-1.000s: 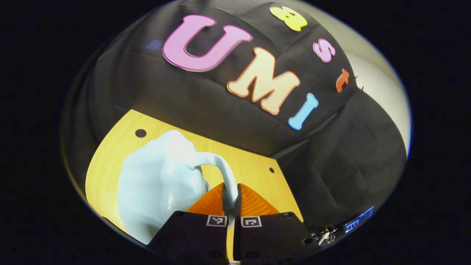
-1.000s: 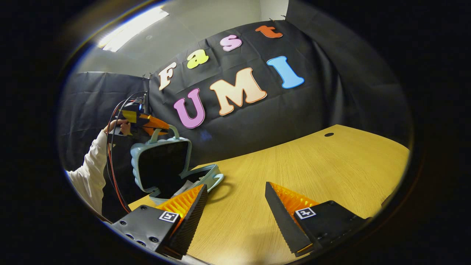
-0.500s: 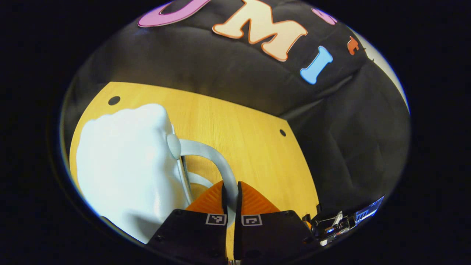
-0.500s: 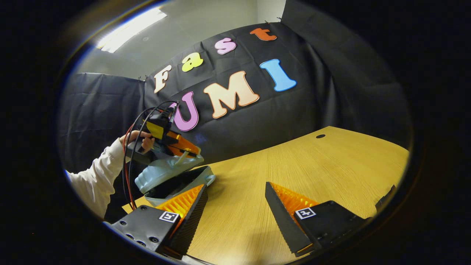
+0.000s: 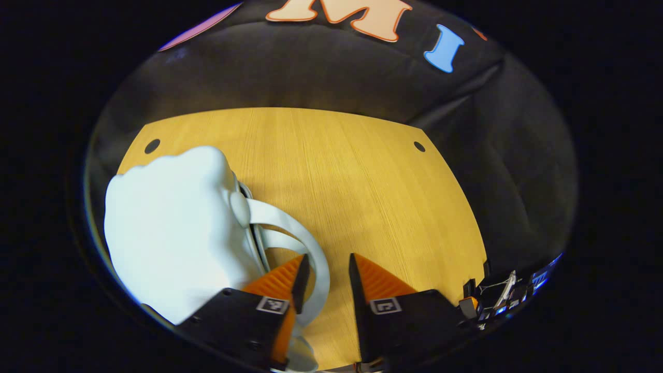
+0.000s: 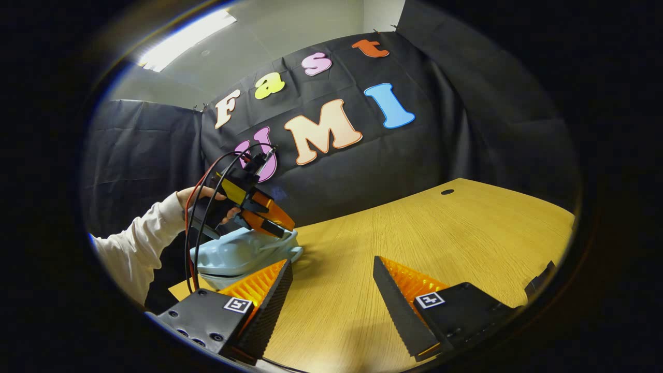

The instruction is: First open the suitcase, pack the skin care products into it, and then close the suitcase.

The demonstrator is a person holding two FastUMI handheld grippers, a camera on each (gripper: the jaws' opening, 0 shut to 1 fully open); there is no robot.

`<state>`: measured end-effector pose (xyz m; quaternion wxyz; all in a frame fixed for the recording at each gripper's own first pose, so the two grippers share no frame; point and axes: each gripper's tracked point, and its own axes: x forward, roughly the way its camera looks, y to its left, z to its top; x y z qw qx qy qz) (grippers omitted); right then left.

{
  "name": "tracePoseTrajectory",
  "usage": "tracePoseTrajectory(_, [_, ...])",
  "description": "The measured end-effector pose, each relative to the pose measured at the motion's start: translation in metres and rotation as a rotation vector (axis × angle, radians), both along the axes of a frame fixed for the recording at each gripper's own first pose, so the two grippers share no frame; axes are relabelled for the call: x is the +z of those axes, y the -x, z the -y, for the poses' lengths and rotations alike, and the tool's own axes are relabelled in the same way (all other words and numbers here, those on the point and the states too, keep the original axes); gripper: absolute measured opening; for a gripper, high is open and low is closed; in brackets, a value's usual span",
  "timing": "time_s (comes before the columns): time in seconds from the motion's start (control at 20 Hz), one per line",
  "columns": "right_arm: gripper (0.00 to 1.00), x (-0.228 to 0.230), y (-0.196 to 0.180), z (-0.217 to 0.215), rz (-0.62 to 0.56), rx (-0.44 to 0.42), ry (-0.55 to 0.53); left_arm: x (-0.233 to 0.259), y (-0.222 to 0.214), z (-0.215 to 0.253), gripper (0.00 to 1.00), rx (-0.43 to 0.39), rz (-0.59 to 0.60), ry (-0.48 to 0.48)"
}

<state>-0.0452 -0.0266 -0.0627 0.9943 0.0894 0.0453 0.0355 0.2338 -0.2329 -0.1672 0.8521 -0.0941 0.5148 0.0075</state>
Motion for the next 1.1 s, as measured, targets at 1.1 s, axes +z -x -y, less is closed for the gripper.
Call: tracePoseTrajectory(1.1, [0.98, 0.025, -0.028, -0.055, 0.155, 0.023, 0.102, 0.119, 0.123, -0.013, 0.95, 0.119, 1.065, -0.354])
